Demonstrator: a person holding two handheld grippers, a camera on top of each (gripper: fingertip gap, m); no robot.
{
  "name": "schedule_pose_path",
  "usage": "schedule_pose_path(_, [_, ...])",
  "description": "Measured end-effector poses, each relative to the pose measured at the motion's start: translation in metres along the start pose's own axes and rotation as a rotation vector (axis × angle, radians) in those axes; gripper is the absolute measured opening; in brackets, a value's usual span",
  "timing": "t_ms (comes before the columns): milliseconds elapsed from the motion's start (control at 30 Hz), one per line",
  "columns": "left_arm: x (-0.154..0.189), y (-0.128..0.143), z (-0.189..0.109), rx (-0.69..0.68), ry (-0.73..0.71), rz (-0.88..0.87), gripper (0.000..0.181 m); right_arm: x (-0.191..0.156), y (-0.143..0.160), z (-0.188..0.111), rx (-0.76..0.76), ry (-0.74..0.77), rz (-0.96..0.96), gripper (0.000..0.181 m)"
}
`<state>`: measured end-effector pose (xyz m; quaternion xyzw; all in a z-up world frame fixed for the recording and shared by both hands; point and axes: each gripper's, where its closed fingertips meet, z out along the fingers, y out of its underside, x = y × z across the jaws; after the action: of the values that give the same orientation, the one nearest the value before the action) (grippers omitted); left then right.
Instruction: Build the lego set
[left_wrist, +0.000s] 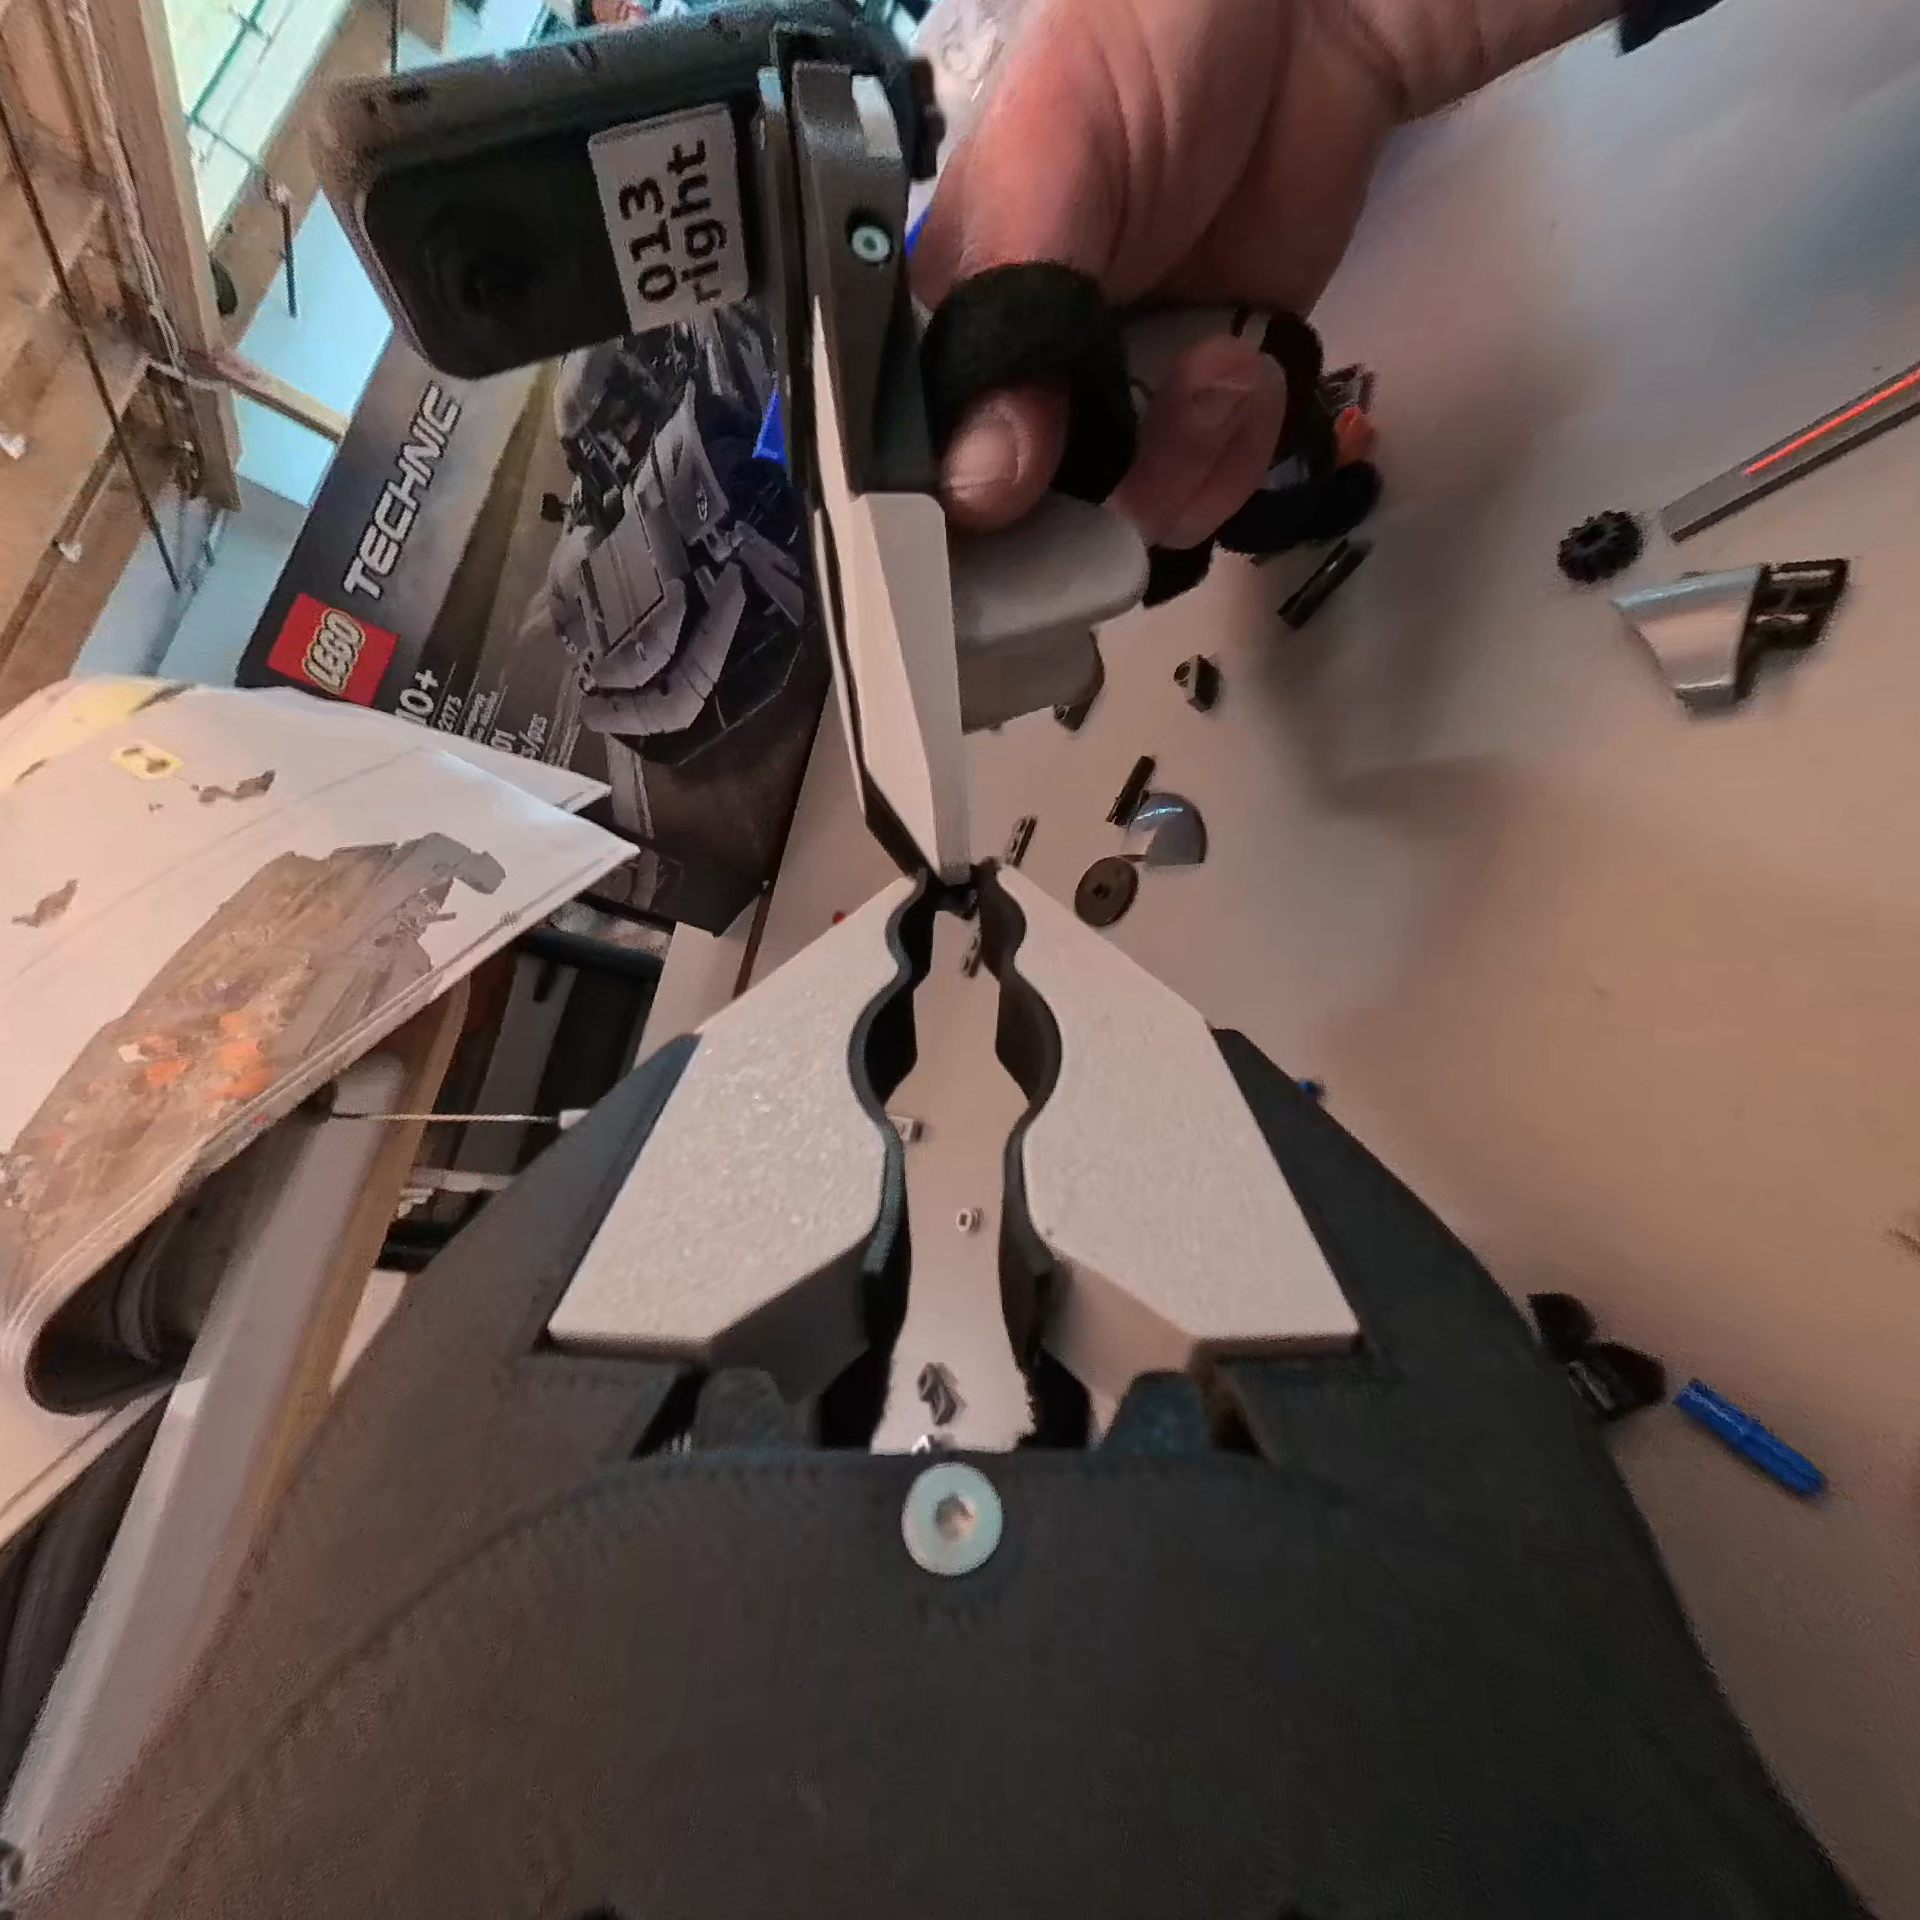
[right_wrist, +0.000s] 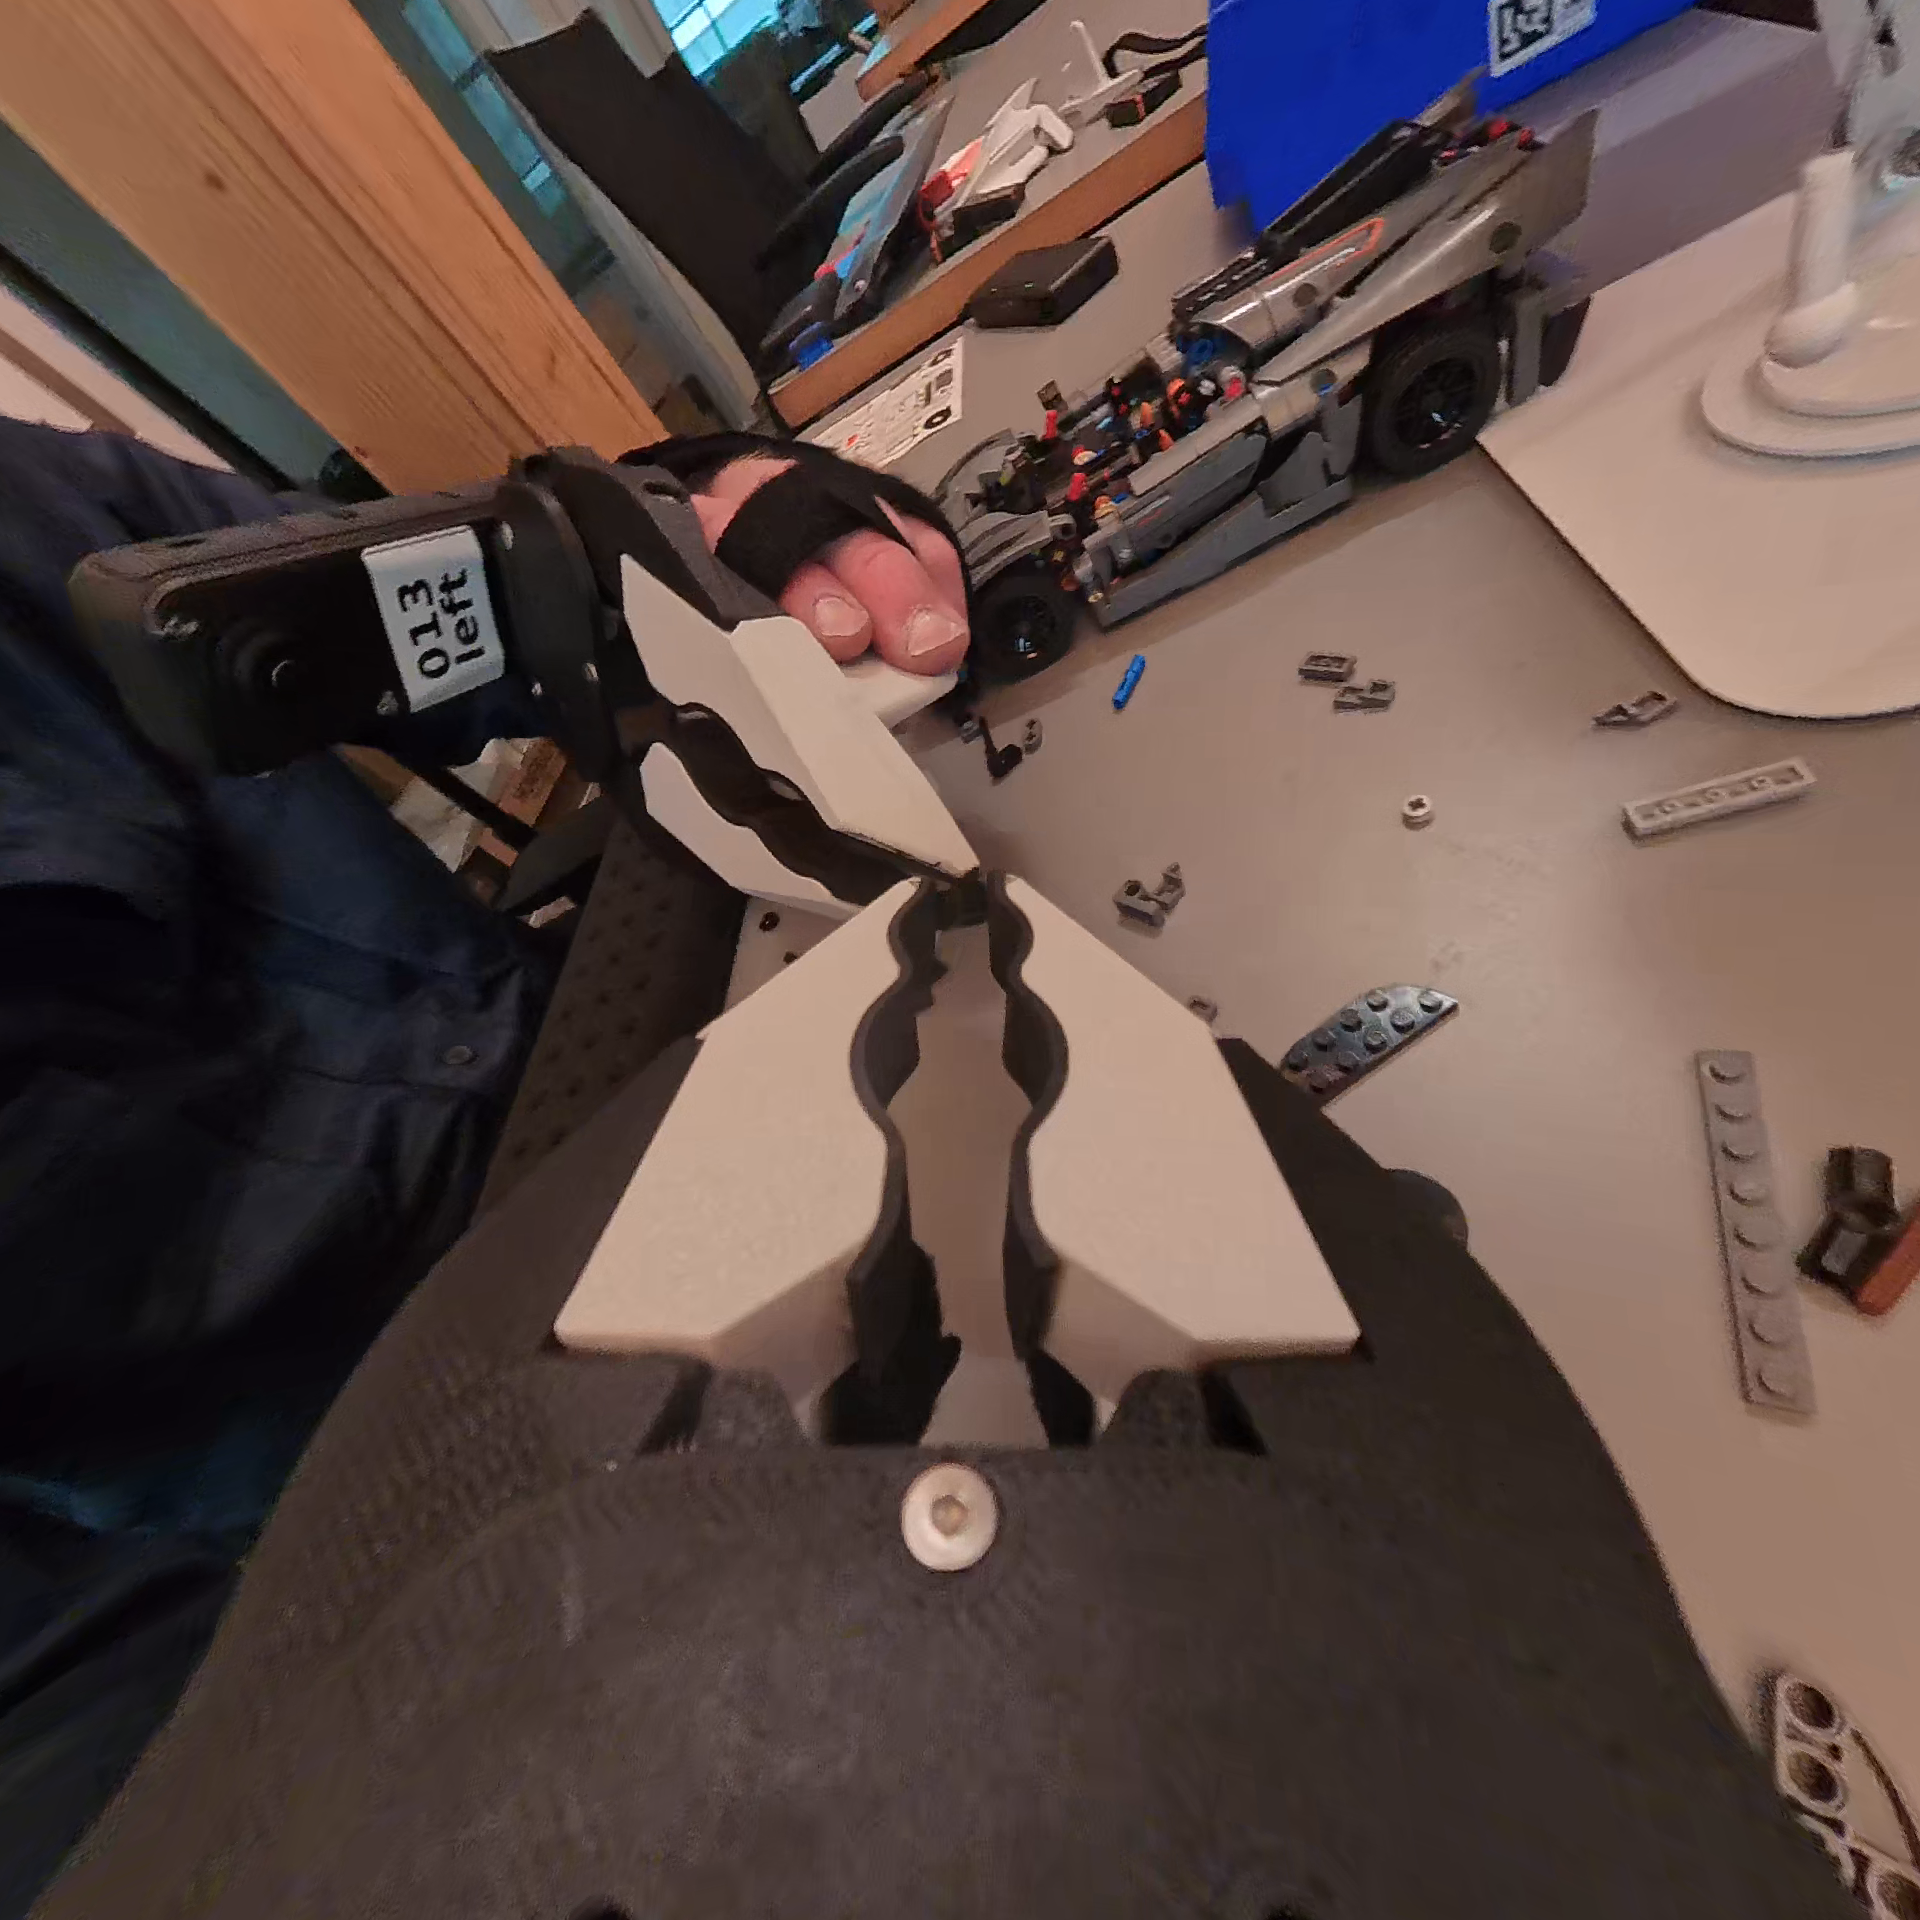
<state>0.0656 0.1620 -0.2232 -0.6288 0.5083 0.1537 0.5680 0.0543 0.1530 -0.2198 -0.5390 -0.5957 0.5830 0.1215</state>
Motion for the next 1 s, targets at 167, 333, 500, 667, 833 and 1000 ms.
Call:
schedule_pose_path(167, [-0.001,0.011,0.006,-0.019,0.018,-0.067,0.006,0.012,-0.001,0.001,0.017,0.042,0.058,0.014])
schedule_pose_path(333, [0.000,0.013,0.006,-0.007,0.043,-0.104,0.006,0.015,-0.009,-0.008,0.043,0.097,0.041,0.021])
schedule_pose_path(500, [0.005,0.016,0.007,-0.009,0.078,-0.110,0.006,0.026,-0.040,-0.056,0.192,0.303,-0.051,0.021])
schedule_pose_path(667, [0.024,0.014,0.010,-0.018,0.164,-0.096,0.006,0.022,-0.073,-0.148,0.406,0.684,-0.264,0.012])
schedule_pose_path(833, [0.045,0.014,0.013,-0.035,0.263,-0.111,0.006,0.028,-0.064,-0.191,0.432,0.856,-0.251,0.013])
schedule_pose_path(1000, [0.065,0.019,0.015,-0.066,0.352,-0.109,0.006,0.045,-0.056,-0.194,0.383,0.939,-0.215,0.013])
